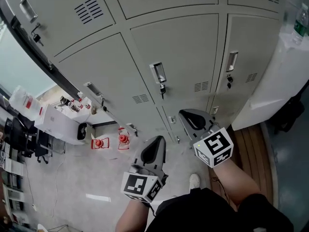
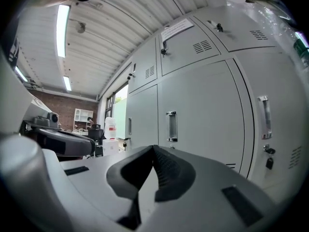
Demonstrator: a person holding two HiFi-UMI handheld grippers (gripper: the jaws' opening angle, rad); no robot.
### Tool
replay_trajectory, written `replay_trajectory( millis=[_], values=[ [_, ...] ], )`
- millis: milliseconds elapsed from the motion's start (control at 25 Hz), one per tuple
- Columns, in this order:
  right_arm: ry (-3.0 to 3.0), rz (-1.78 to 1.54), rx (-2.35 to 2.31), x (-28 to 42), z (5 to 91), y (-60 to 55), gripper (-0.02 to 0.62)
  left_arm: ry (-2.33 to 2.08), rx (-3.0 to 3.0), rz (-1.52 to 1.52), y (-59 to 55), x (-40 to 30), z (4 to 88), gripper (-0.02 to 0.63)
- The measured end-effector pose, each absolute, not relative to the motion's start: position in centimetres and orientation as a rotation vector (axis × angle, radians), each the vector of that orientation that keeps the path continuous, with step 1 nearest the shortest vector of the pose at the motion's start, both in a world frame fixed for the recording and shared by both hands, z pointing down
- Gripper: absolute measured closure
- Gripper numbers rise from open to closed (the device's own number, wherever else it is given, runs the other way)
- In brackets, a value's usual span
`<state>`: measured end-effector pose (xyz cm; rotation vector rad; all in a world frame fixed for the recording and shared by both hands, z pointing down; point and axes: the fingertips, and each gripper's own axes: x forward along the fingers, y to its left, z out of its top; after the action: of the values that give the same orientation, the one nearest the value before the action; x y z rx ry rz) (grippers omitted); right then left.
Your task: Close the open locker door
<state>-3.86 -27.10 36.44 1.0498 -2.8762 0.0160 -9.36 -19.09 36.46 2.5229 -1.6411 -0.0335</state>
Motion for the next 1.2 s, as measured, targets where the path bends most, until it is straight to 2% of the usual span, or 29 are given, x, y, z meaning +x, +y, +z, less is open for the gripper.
replay_trajectory(
  millis=[640,1200],
  values=[
    [-2.804,0.036,1.148,-6.4,37.3,-14.5,0.541,-1.463,2.584,-0.053,-9.8,-12.1,37.5,0.588],
    [-2.791,0.016,1.169,-7.0,37.1,-8.5,0.541,-1.414,2.643,-0.103,-5.7,-12.6,37.4,0.588]
  ],
)
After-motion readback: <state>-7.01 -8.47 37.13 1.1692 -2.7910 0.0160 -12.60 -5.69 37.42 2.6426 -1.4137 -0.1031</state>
